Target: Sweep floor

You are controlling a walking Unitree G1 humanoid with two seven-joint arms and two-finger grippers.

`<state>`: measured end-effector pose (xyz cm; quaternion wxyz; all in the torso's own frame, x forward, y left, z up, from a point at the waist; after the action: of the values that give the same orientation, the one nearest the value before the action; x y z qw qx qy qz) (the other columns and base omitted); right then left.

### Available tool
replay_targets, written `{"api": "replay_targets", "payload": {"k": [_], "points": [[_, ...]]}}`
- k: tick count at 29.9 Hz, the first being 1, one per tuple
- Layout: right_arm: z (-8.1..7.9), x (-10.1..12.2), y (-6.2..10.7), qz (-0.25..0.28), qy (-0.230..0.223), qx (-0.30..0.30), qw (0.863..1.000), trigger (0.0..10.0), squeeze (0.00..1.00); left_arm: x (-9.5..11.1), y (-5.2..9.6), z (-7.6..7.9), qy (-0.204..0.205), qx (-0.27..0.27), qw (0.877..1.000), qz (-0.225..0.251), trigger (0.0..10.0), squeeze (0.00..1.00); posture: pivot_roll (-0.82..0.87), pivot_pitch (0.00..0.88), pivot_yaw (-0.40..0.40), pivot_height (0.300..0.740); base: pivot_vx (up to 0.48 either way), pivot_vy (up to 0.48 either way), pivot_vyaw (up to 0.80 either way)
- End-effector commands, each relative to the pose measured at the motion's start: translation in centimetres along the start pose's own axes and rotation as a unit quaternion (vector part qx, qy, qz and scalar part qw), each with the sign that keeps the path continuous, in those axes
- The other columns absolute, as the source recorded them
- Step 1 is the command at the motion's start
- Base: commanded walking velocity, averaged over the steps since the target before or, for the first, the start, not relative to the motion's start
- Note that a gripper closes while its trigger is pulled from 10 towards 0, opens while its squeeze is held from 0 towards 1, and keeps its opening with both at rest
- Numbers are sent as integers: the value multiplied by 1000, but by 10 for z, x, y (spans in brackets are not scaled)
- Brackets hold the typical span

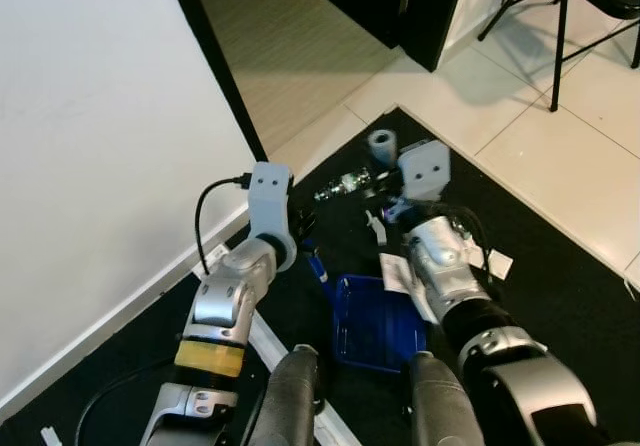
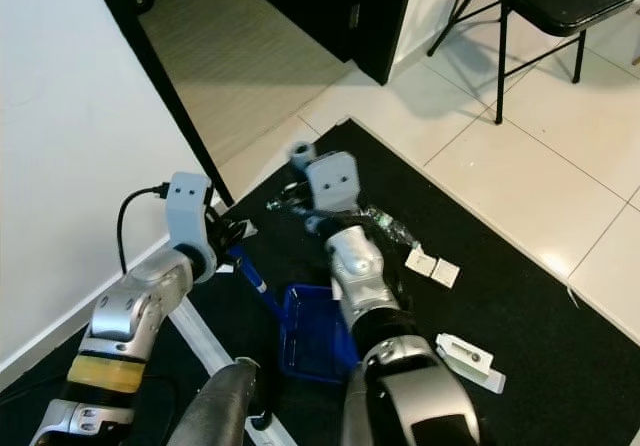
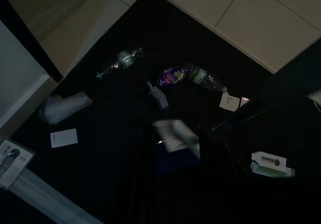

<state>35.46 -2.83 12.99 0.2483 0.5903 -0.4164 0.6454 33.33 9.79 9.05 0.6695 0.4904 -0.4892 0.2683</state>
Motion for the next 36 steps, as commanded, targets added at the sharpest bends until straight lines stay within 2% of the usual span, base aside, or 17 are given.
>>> {"api": "replay_targets", "payload": {"k": [1,2,3,5,8,9,11,13,15,18,20,22,25,27,30,34,36], "points": [[-12,-5,3,3,-35,4,999,10000,0,-24,-3,13,38,-26,998,-37,10000,0,48,268,54,740,0,0,0],[-20,-3,8,10,-34,25,999,10000,0,-20,-6,10,30,-3,999,-30,10000,0,30,263,51,740,0,0,0],[-20,-3,8,10,-34,25,999,10000,0,-20,-6,10,30,-3,999,-30,10000,0,30,263,51,740,0,0,0],[-34,3,19,24,-32,58,997,10000,0,-6,-12,9,11,34,999,-5,10000,0,3,259,50,740,0,0,0],[-38,6,23,29,-34,67,997,10000,0,0,-15,12,9,38,999,7,10000,0,-12,255,50,740,0,0,0],[-44,10,29,31,-39,79,996,10000,0,7,-18,19,12,31,999,18,10000,0,-25,251,51,740,0,0,0],[-50,12,37,30,-45,95,994,10000,0,8,-21,23,11,25,999,19,10000,0,-40,245,54,740,0,0,0],[-50,12,37,30,-45,95,994,10000,0,8,-21,23,11,25,999,19,10000,0,-40,245,54,740,0,0,0],[-57,14,47,24,-51,114,992,10000,0,9,-23,24,9,26,999,20,10000,0,-56,236,57,740,0,0,0],[-62,16,54,21,-52,128,990,10000,0,9,-25,23,9,29,999,20,10000,0,-56,236,57,740,0,0,0],[-68,23,70,7,-58,155,986,10000,0,12,-28,21,6,38,999,27,10000,0,-63,229,56,740,0,0,0],[-68,27,77,3,-59,161,985,10000,0,14,-29,21,5,41,999,29,10000,0,-67,219,54,740,0,0,0],[-57,35,86,-6,-55,160,985,10000,0,16,-32,19,2,49,998,32,10000,0,-71,212,55,740,0,0,0],[-44,45,92,-15,-68,153,986,10000,0,18,-34,12,1,71,997,34,10000,0,-74,211,54,740,0,0,0],[-37,55,97,-19,-99,146,984,10000,0,23,-34,1,3,102,994,44,10000,0,-79,205,55,740,0,0,0],[-33,61,102,-23,-112,142,983,10000,0,30,-33,-6,2,118,991,59,10000,0,-82,202,55,740,0,0,0],[-26,65,106,-25,-111,123,986,10000,0,38,-33,-10,2,119,990,74,10000,0,-84,200,55,740,0,0,0]]}}
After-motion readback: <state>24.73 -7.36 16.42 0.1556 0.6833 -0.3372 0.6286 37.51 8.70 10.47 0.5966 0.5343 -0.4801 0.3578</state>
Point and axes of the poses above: a point about 5 cm out from each wrist's last joint towards the gripper, its own y axis pointing back from the gripper into the wrist, its own x axis along the axis of the wrist's last joint, z = x × y, the point moved 3 cm from there along -y, pointing out of the wrist towards the gripper, and after that the axes turned 8 degrees about -y, right-handed, at the moved point
